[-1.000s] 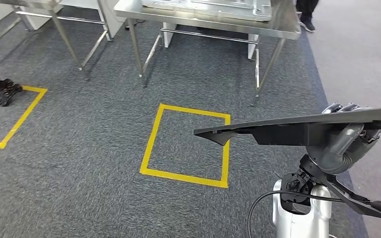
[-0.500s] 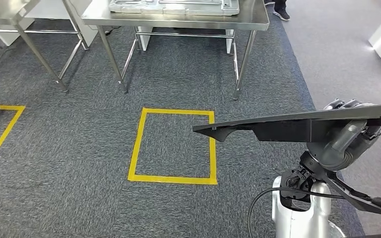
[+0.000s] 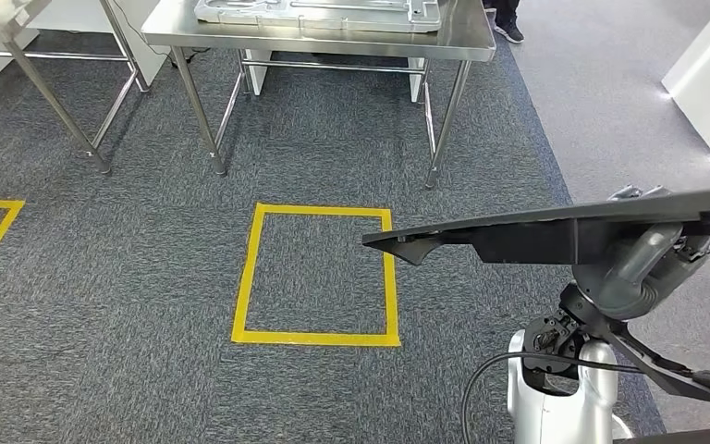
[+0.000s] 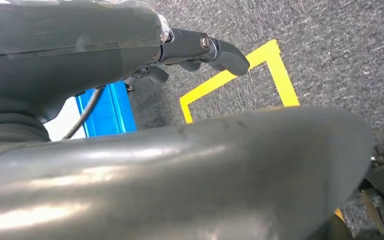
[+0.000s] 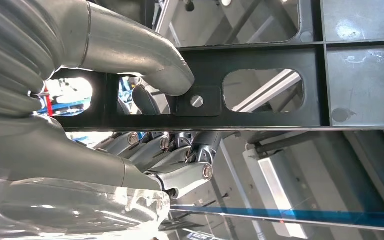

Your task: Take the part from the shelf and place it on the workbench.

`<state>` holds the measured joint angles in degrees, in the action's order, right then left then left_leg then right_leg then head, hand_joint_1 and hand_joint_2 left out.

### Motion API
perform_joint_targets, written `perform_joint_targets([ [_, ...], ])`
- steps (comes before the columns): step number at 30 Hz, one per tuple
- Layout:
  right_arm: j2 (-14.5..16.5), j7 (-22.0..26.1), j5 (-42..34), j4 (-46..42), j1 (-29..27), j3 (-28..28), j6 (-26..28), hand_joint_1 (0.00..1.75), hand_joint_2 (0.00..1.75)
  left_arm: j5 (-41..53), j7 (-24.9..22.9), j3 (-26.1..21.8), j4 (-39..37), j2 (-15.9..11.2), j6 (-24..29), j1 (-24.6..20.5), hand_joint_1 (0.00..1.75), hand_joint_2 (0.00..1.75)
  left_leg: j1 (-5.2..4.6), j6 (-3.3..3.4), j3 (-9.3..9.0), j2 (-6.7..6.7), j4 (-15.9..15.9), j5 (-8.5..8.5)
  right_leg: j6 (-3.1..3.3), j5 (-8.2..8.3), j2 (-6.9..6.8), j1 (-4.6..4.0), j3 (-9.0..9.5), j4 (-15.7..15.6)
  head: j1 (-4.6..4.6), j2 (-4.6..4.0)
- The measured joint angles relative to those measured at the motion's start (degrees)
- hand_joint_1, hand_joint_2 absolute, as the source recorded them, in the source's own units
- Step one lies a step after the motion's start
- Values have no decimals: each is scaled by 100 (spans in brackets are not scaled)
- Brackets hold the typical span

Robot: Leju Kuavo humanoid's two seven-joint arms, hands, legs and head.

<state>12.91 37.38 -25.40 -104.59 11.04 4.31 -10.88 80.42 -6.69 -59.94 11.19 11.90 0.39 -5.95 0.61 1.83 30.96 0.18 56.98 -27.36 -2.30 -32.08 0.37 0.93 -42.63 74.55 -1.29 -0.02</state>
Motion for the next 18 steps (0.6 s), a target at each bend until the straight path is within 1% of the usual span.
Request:
perform_joint_targets([
  [1,-1,10,4,1,-29,0,-15,175,175,-2,0,-1,0,-1,1,8,0,0,0,-8,-37,2,1,-30,4,123,-6,0,-15,-51,0,0],
  [2,-2,17,8,1,-45,0,-32,175,175,-4,0,-1,0,-1,3,13,0,0,0,-20,-88,4,1,-66,18,337,-15,-2,91,-326,0,1],
  [3,-2,21,12,1,-50,0,-48,175,175,-6,0,-1,0,-1,4,16,0,0,0,-37,-144,7,-1,-108,43,583,-36,-7,281,-762,1,1],
  [4,-2,23,14,3,-49,0,-63,175,175,-7,0,-1,0,-1,7,15,0,0,-7,-62,-192,12,-3,-153,73,737,-63,-26,476,-1157,1,0],
  [5,-1,24,15,5,-46,-2,-73,175,175,-8,0,-1,0,-1,8,13,0,0,-14,-92,-227,16,-6,-193,108,819,-81,-45,624,-1452,0,0],
  [6,-1,24,18,9,-45,-4,-77,175,175,-8,0,-1,0,-2,11,9,0,0,-18,-127,-250,24,-15,-230,145,815,-91,-66,705,-1605,0,-1],
  [7,-1,24,19,12,-44,-6,-79,175,175,-8,0,-1,0,-2,14,4,0,0,-22,-161,-271,34,-34,-257,180,755,-83,-86,725,-1619,0,-1],
  [9,-2,24,22,10,-44,-13,-81,175,175,-8,-5,-1,2,-3,21,-9,0,0,-25,-224,-354,54,-64,-310,248,707,-45,-67,786,-1665,-1,-1],
  [10,-2,24,23,9,-37,-19,-87,175,175,-9,-12,-1,3,-4,23,-13,0,0,-26,-246,-359,53,11,-353,286,681,-33,-50,847,-1697,-2,-1],
  [11,-1,23,26,9,-27,-30,-92,175,175,-11,-23,-1,4,-4,26,-17,0,0,-26,-266,-277,47,227,-441,320,649,-28,-32,921,-1728,-4,0],
  [12,-1,22,33,13,-17,-43,-97,175,175,-15,-36,-1,4,-5,30,-15,0,0,-17,-278,-111,37,545,-551,349,610,-28,-26,987,-1743,-5,0],
  [13,0,21,48,21,-8,-54,-98,175,175,-19,-46,-1,4,-5,34,-12,0,0,-16,-291,161,33,984,-692,372,558,-23,-31,1044,-1746,-7,0],
  [14,1,19,64,32,-7,-63,-96,175,175,-21,-56,-1,4,-5,41,-3,0,0,-14,-304,462,32,1404,-791,380,501,-14,-39,1104,-1746,-7,0],
  [15,1,16,79,41,-10,-66,-95,175,175,-22,-65,-1,4,-5,51,10,0,0,-13,-309,709,31,1668,-774,384,438,1,-47,1175,-1746,-7,-1],
  [16,1,14,91,49,-13,-68,-94,175,175,-23,-74,-1,4,-5,66,28,0,0,-13,-306,876,31,1738,-627,383,364,20,-54,1267,-1746,-7,-1],
  [17,1,10,97,55,-13,-70,-95,175,175,-23,-86,-1,4,-5,86,45,0,0,-14,-290,905,30,1529,-337,378,286,38,-60,1373,-1746,-7,-1],
  [18,1,5,99,62,-10,-73,-98,175,175,-22,-98,-1,4,-5,111,59,0,0,-20,-260,842,25,1133,22,371,202,52,-65,1487,-1747,-7,-1],
])
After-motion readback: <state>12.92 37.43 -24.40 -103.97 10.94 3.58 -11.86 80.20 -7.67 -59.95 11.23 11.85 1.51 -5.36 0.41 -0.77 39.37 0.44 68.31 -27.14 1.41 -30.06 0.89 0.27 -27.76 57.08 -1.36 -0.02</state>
